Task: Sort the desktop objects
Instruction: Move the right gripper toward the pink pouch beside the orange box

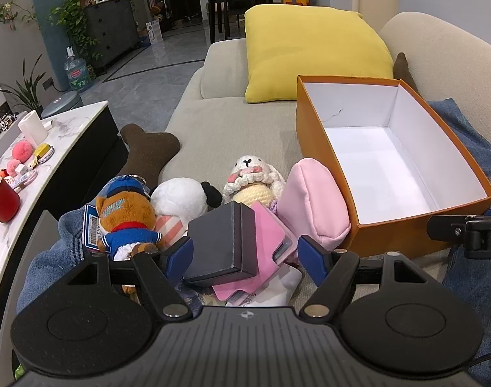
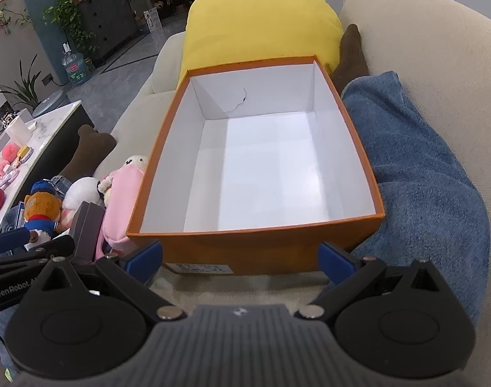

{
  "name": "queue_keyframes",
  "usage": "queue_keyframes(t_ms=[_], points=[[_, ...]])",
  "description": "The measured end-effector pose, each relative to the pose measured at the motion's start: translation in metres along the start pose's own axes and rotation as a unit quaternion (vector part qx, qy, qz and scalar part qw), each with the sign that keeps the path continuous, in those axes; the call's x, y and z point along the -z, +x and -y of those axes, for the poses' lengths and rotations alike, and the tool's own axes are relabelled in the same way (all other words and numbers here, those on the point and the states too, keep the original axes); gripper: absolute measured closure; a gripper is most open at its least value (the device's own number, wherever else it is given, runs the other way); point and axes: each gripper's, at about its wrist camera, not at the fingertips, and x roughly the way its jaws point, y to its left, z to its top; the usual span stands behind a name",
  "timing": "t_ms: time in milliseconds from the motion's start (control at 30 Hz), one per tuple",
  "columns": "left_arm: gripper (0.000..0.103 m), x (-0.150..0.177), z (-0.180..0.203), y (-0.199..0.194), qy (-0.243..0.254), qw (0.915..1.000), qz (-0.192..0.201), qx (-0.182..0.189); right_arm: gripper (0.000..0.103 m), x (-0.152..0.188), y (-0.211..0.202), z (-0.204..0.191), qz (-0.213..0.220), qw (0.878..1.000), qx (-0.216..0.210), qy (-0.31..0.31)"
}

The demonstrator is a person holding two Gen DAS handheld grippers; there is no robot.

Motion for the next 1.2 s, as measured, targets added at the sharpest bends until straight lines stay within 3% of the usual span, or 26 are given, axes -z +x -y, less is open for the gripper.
queue_keyframes(t_ms=[400,700,900,1200], points=[[0.018,0.0,0.0,0.0,0.0,1.0,0.0,0.001,0.001,0.0,0.001,-0.002,-0.001,1.0,-0.006,-0.001],[0.019,0.001,-0.015,-0.003,-0.02,0.9998,0.0,0.001,0.003,-0.001,-0.001,-0.011,0.011,0.999,-0.046,-0.017],[0.023,0.002,-0.032,-0.008,-0.035,0.9994,-0.001,-0.001,0.024,-0.007,0.002,-0.027,0.007,0.995,-0.083,-0.052],[0.043,0.006,-0.052,-0.006,-0.044,0.999,-0.012,0.001,0.055,-0.012,0.013,-0.065,-0.014,0.98,-0.155,-0.122]])
